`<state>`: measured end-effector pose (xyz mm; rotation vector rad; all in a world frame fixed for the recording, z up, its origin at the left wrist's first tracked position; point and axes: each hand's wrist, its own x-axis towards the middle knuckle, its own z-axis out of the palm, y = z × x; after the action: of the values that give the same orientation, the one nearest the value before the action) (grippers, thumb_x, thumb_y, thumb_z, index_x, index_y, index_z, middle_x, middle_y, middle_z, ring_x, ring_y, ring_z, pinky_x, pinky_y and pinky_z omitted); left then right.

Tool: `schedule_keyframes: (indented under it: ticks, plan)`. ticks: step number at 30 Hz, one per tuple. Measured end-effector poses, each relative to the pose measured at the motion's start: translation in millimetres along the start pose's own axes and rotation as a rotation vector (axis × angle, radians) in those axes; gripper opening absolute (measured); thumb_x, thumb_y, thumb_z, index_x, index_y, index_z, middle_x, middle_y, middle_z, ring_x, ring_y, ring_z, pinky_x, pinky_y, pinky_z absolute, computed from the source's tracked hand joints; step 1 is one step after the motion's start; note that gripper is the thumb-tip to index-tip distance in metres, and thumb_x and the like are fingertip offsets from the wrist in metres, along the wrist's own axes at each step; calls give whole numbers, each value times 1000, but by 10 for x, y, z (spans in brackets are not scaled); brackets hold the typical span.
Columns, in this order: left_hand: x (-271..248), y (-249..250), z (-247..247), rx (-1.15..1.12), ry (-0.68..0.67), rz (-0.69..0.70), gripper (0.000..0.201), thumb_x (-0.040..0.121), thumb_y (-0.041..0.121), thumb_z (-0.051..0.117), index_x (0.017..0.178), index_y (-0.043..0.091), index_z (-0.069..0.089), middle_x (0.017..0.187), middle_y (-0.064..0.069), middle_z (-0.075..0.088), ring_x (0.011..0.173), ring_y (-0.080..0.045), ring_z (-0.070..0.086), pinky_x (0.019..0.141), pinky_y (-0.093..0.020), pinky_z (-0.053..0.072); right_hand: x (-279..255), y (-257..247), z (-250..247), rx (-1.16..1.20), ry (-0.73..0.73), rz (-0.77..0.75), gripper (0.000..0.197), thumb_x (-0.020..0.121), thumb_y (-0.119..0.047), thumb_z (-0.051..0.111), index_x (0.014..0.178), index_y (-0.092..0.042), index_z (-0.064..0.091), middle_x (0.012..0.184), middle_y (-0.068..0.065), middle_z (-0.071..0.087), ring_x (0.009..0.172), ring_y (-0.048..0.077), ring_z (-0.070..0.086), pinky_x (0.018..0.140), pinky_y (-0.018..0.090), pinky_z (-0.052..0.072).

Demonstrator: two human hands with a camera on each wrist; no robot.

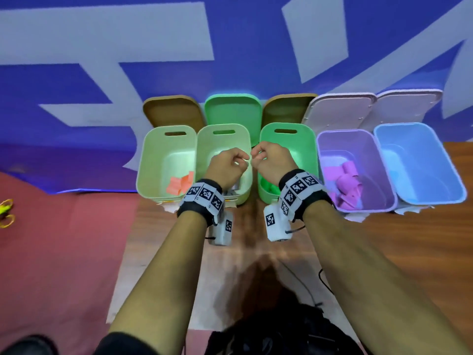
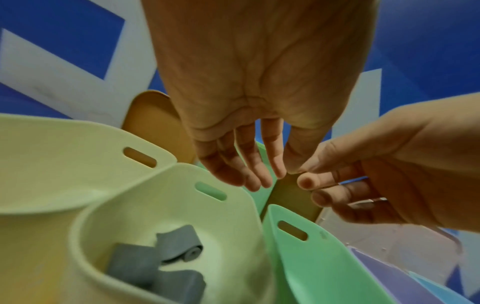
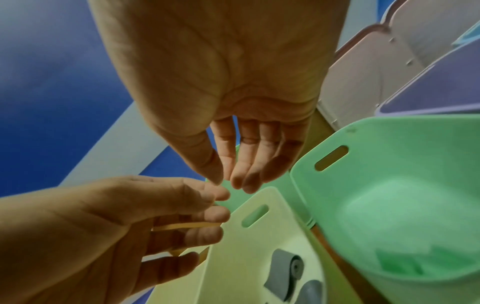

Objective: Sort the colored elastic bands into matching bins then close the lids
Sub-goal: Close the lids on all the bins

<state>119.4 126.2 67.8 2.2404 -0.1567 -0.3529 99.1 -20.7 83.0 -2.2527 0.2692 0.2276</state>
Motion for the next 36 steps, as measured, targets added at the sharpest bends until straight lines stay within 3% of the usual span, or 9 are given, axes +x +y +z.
schedule_keyframes:
  ticks: [6, 10, 16, 20, 25, 28, 30, 32, 36]
  plan:
    - [-170, -373, -516, 102, 64, -82, 19, 92, 12, 56, 104, 16, 70, 100, -2, 71, 94, -22, 65, 88, -31, 51, 36, -293, 373, -40, -107, -51, 16, 87, -15, 56, 97, -26, 63, 102, 4, 67, 95, 27, 62, 84, 33, 52]
    - [-105, -599, -867, 81, 106, -94, 20, 93, 15, 54, 106, 20, 69, 100, -3, 71, 88, -21, 65, 79, -27, 49, 123, -582, 529, -86, -106, -67, 20, 86, -16, 56, 101, -27, 63, 98, -1, 65, 96, 25, 62, 86, 33, 51]
    - [99, -925, -1370, 92, 50, -65, 26, 91, 17, 61, 118, 16, 62, 114, -4, 63, 95, -23, 62, 86, -31, 49, 369, -994, 778, -63, -12, -38, 28, 88, -15, 55, 114, -21, 64, 103, 0, 67, 91, 26, 64, 82, 29, 50]
    - [281, -1172, -1781, 123, 22, -55, 34, 92, 20, 61, 125, 15, 57, 122, -8, 60, 103, -25, 61, 97, -39, 48, 538, -1234, 1055, -56, 30, 0, 41, 92, -17, 57, 132, -17, 56, 117, 1, 65, 109, 21, 58, 87, 24, 41]
    - [598, -1370, -2126, 99, 19, -66, 48, 93, 23, 62, 137, 14, 46, 134, -11, 53, 114, -26, 57, 98, -37, 47, 823, -1435, 1227, -69, 62, 46, 60, 93, -21, 60, 149, -15, 40, 142, 4, 55, 126, 26, 53, 100, 31, 41]
    - [849, -1453, -2194, 70, 20, -72, 61, 92, 23, 63, 145, 15, 35, 140, -14, 48, 125, -29, 51, 106, -42, 43, 1074, -1489, 1279, -78, 116, 51, 60, 90, -19, 59, 147, -16, 41, 135, 8, 58, 118, 31, 57, 89, 31, 43]
    - [999, -1490, -2196, 7, 17, -82, 66, 93, 22, 63, 148, 16, 29, 142, -14, 46, 129, -30, 48, 107, -41, 41, 1215, -1494, 1299, -61, 132, 79, 55, 90, -18, 59, 142, -14, 43, 131, 12, 58, 119, 34, 56, 89, 32, 43]
    - [1107, -1512, -2163, -61, 37, -100, 62, 95, 29, 60, 148, 18, 28, 142, -10, 47, 130, -27, 48, 106, -35, 40, 1327, -1472, 1345, -47, 135, 112, 52, 89, -17, 59, 139, -11, 45, 133, 13, 57, 121, 33, 54, 93, 32, 43]
    - [1237, -1546, -2051, -198, 90, -189, 59, 100, 55, 41, 144, 17, 33, 146, -11, 48, 133, -26, 47, 105, -33, 35, 1461, -1386, 1474, -10, 153, 144, 53, 83, -14, 59, 135, -10, 46, 129, 10, 56, 111, 31, 57, 84, 29, 42]
